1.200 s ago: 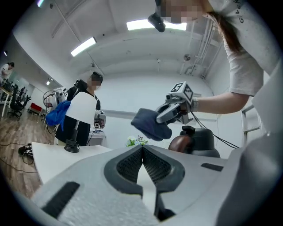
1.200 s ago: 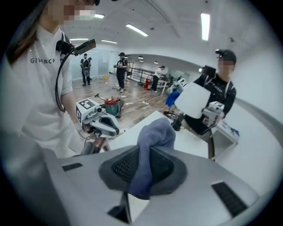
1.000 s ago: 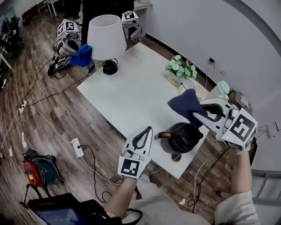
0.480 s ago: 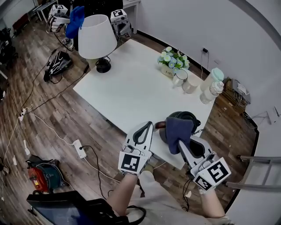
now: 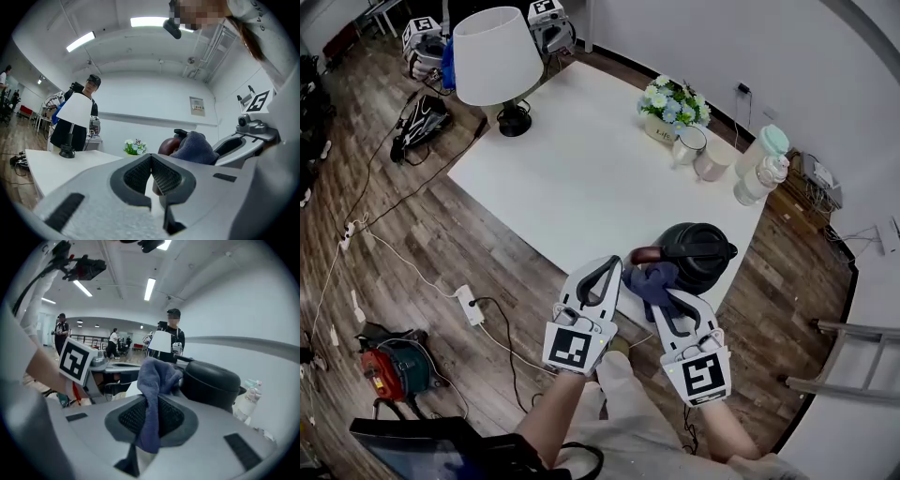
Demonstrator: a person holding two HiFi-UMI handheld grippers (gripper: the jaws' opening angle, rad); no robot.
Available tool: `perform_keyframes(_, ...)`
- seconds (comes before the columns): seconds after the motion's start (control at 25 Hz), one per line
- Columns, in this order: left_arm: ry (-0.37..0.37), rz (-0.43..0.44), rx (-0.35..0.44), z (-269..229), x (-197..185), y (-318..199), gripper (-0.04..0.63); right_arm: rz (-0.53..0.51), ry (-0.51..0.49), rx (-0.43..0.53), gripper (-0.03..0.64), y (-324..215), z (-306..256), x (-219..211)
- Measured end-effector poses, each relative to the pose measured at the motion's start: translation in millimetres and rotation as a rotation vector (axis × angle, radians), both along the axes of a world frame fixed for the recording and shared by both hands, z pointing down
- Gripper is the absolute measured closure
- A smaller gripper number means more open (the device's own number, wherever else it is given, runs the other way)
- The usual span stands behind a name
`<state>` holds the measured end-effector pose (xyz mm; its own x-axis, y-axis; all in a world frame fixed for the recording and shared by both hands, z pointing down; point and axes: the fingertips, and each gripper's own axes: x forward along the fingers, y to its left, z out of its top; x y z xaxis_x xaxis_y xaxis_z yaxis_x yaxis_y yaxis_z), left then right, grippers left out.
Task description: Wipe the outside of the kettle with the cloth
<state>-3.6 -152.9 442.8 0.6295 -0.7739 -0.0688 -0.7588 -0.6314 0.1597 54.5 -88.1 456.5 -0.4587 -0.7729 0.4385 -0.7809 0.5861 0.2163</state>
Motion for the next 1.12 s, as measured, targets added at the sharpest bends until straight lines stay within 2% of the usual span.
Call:
perform_keyframes(0.08, 0.000, -0.007, -0.002, 2, -3, 0, 0.588, -0.015, 0.025, -0.030, 0.561, 3, 13, -5)
perform_keyframes(0.56, -0.012, -0.014, -0.012, 18, -4, 4, 0.588, -0.024, 0.027, -0.246, 0.561, 4, 104, -12)
perform_keyframes(0.68, -0.014, -0.016, -0.015, 22, -4, 2, 0.588, -0.059, 0.034, -0.250, 0.561, 3, 107, -17)
perform_keyframes(0.76, -0.007, -0.017, -0.008, 18, -3, 1, 0.588, -0.114, 0.036, -0.197, 0.561, 9, 90, -19)
perform_keyframes(0.88, 0.003, -0.021, -0.003, 11, -2, 4, 0.588, -0.193, 0.115, -0.073, 0.561, 27, 45, -13)
perform_keyframes(1.0, -0.001, -0.018, 0.012, 0, -3, 5, 0.588, -0.189, 0.252, 0.086, 0.561, 37, -4, 5)
perform_keyframes(1.12, -0.009, -0.014, 0.041, -11, -4, 7, 0.588, -0.139, 0.438, 0.276, 0.561, 38, -53, 28)
